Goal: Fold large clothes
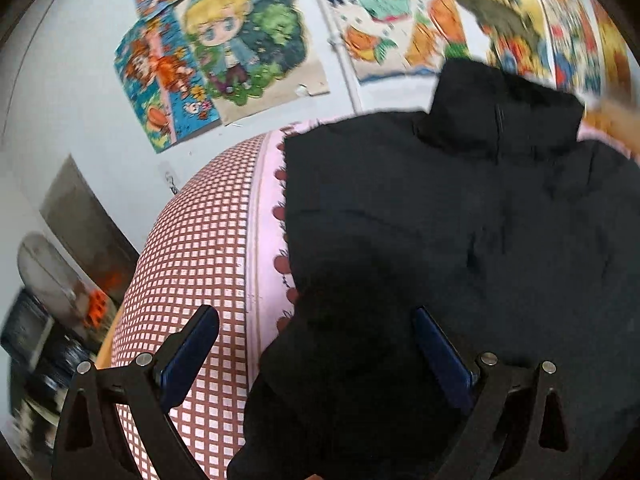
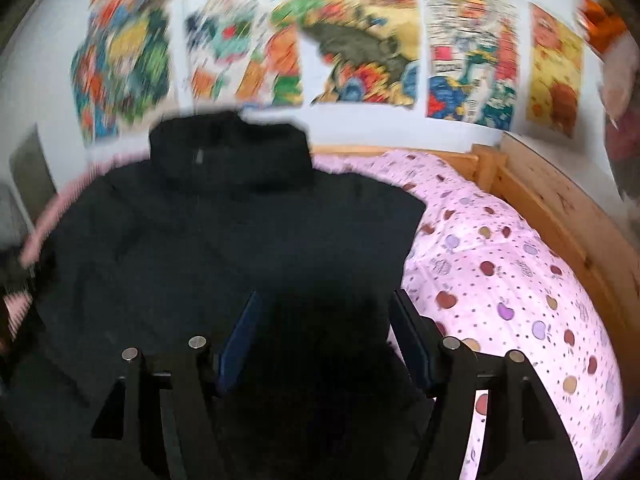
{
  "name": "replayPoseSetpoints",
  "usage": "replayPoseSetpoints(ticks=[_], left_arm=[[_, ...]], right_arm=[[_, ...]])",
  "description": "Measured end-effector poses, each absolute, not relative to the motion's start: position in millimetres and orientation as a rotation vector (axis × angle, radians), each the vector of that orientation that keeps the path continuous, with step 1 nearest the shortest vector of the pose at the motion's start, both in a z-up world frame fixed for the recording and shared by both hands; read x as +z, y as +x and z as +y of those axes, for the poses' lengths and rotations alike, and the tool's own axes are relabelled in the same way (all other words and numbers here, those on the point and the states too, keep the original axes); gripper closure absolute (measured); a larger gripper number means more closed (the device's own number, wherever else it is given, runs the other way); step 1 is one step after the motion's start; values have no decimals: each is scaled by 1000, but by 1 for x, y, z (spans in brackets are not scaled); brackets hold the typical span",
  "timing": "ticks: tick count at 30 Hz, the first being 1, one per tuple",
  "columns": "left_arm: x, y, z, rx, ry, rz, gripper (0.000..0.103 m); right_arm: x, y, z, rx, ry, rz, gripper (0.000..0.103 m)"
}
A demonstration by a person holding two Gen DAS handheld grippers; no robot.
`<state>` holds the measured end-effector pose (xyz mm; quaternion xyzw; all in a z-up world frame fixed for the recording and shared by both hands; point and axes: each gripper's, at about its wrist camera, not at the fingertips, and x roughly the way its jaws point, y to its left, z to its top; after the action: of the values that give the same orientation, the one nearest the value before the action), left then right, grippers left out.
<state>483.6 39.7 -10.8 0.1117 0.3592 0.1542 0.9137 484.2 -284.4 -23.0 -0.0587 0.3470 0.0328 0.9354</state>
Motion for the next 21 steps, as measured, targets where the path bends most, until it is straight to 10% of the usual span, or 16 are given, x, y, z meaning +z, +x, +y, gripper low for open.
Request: replayPoseSetpoints(ticks=[9, 21], left_arm=[[-35, 499, 44, 266, 227, 790, 0], [84, 577, 12, 135, 77, 500, 0]], right_arm=[[-47, 492, -271, 73, -219, 730, 32], [50, 578, -292, 191, 103, 596, 31]])
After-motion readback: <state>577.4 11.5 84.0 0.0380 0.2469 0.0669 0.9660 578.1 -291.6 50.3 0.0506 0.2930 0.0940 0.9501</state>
